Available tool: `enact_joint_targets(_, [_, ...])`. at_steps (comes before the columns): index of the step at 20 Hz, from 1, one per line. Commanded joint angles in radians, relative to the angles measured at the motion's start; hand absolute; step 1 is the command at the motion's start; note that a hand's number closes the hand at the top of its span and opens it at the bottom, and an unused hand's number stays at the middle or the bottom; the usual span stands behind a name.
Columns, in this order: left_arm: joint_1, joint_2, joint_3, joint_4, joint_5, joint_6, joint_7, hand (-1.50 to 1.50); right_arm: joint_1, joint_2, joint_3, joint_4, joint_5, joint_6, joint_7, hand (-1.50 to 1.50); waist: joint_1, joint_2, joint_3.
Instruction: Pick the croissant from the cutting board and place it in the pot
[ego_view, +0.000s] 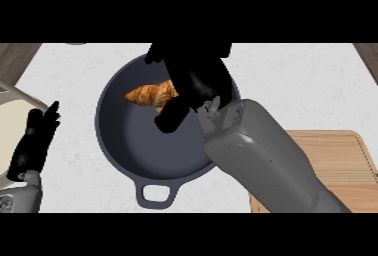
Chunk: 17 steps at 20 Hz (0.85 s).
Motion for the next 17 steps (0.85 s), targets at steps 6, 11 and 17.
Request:
enact_joint_targets(6, [-0.025, 0.030, 0.029, 0.040, 0.013, -0.023, -0.015, 0.00, 0.059, 0.010, 0.026, 0.115, -0.179, -0.392, -0.166, -1.50, 0.004, 0.003, 0.001])
enact_joint_targets(11, [-0.002, 0.018, 0.039, 0.045, 0.021, -0.015, -0.047, 0.00, 0.113, 0.010, -0.053, 0.053, -0.215, -0.557, -0.233, -1.50, -0.010, -0.001, 0.001])
enact_joint_targets(17, [0.036, -0.007, 0.004, -0.050, -0.008, 0.000, 0.021, 0.00, 0.156, -0.057, -0.196, -0.007, -0.245, -0.564, -0.262, -1.50, -0.018, -0.006, 0.001])
